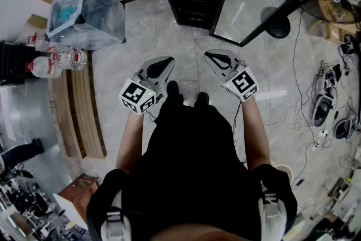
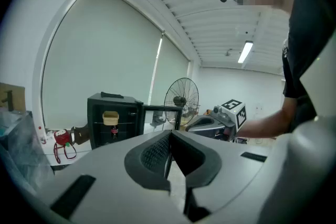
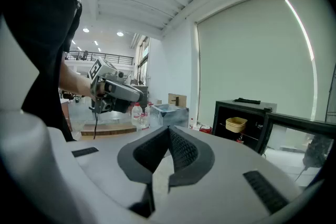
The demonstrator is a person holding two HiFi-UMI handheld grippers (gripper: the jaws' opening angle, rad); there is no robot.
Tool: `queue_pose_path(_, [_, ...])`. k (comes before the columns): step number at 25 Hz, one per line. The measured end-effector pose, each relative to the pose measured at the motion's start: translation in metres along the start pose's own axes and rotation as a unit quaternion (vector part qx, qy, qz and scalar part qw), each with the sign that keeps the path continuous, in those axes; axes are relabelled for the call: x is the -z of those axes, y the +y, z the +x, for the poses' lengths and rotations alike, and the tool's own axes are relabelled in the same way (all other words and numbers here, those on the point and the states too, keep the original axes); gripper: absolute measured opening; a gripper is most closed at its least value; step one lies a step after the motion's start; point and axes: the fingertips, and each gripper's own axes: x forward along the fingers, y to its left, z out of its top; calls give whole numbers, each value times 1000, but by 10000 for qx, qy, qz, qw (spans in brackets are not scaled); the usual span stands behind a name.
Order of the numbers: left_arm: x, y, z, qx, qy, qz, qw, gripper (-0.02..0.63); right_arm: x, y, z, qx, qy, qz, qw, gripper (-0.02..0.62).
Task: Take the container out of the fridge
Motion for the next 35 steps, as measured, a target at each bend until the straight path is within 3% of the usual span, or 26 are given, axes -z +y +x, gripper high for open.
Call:
queue_pose_path(9, [-1, -31, 8, -39, 9, 109, 9999, 21, 5, 9, -30, -147, -24, 12, 9999, -2])
queue_pose_path(18, [2, -35, -5, -219, -60, 61, 9997, 21, 17, 21, -37, -283, 7, 110, 9995, -2])
queue_pose_path(35, [-3, 25, 6, -44, -93, 165, 9998, 21, 11, 7, 12, 20, 257, 102, 9996, -2])
